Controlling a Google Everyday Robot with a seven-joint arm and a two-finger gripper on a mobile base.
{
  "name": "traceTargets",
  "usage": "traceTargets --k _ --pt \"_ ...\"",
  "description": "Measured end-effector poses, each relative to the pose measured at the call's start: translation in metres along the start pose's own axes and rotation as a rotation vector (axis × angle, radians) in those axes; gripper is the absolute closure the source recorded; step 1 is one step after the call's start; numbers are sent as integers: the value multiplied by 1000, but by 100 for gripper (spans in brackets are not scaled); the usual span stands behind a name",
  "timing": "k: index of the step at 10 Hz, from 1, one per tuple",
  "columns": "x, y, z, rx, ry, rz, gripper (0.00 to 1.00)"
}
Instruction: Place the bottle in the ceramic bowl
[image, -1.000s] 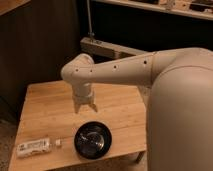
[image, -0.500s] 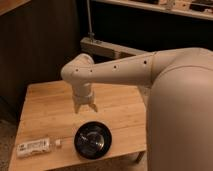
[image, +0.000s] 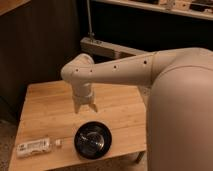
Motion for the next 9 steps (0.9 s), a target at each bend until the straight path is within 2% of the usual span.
traceTargets --k 3,4,6,7,9 --pt "0 1 0 1 1 -9 35" --pt "-1 5 3 2 4 -50 35" --pt "-2 27 7 -37 20 -245 35" --pt "-1 34 8 -65 28 -369 35" --pt "1 52 6 -147 15 -606 35"
